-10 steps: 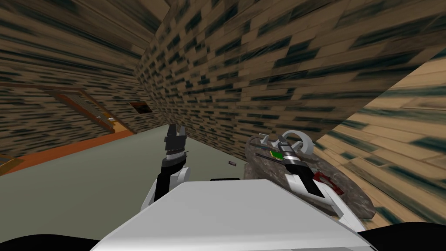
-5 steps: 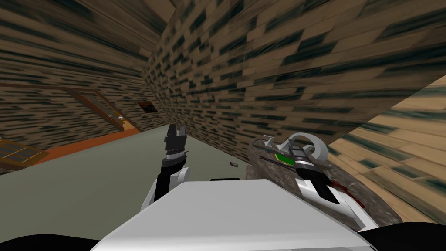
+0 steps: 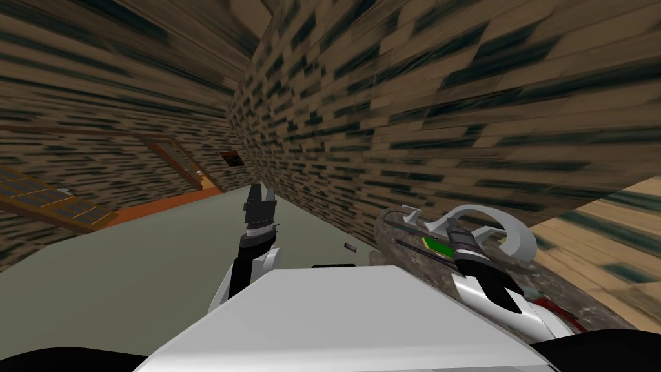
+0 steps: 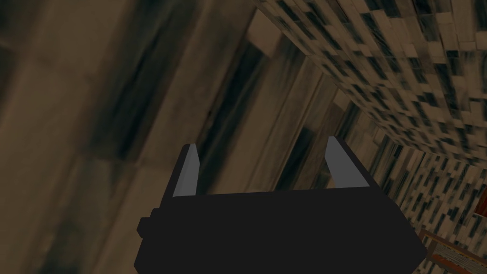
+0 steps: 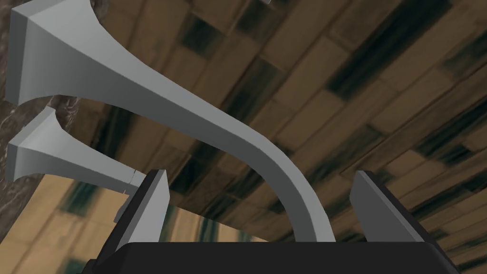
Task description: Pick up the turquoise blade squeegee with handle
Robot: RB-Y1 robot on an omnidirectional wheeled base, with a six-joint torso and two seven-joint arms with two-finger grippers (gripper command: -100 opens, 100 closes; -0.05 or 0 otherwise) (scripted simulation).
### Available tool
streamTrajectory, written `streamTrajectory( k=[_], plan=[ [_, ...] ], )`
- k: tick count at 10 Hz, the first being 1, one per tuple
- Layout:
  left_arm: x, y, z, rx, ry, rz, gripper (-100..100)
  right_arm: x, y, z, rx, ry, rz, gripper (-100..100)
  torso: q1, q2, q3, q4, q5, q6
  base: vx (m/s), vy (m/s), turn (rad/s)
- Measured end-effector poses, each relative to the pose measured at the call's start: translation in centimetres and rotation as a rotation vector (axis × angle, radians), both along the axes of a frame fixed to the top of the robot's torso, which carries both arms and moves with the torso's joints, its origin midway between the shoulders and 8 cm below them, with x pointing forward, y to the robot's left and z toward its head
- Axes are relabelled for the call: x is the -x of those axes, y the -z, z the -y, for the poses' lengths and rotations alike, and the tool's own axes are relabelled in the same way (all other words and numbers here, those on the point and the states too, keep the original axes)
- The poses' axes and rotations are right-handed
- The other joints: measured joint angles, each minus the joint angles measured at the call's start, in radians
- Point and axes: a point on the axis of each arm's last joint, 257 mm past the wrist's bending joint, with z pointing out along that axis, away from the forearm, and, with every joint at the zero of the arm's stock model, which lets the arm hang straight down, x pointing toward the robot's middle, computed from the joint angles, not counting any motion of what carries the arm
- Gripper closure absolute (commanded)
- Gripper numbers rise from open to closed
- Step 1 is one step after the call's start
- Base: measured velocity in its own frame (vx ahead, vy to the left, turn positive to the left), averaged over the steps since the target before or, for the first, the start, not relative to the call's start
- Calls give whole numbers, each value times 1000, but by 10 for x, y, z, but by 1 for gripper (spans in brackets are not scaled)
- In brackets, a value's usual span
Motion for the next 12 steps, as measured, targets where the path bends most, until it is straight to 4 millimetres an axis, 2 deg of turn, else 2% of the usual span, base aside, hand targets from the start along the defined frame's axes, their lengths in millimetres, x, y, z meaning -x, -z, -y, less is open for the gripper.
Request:
streamTrajectory(
  k=[2,4,7,9,12],
  plan=[
    [0,0,0,0,0,0,0,18,11,23,-15,59,-34,-100,-1,1,1,0,0,0,76,38,136],
    [0,0,0,0,0,0,0,57,32,53,-48,156,-91,-100,0,-1,-1,0,0,0,95,47,116],
    [0,0,0,0,0,0,0,87,55,69,-87,251,-146,-100,0,-1,-1,0,0,0,95,55,160],
    [0,0,0,0,0,0,0,125,77,85,-126,336,-199,-100,1,-2,-1,0,1,0,129,48,125],
    [0,0,0,0,0,0,0,170,110,94,-186,445,-268,-100,0,-2,-2,-1,0,0,131,35,169]
  ],
)
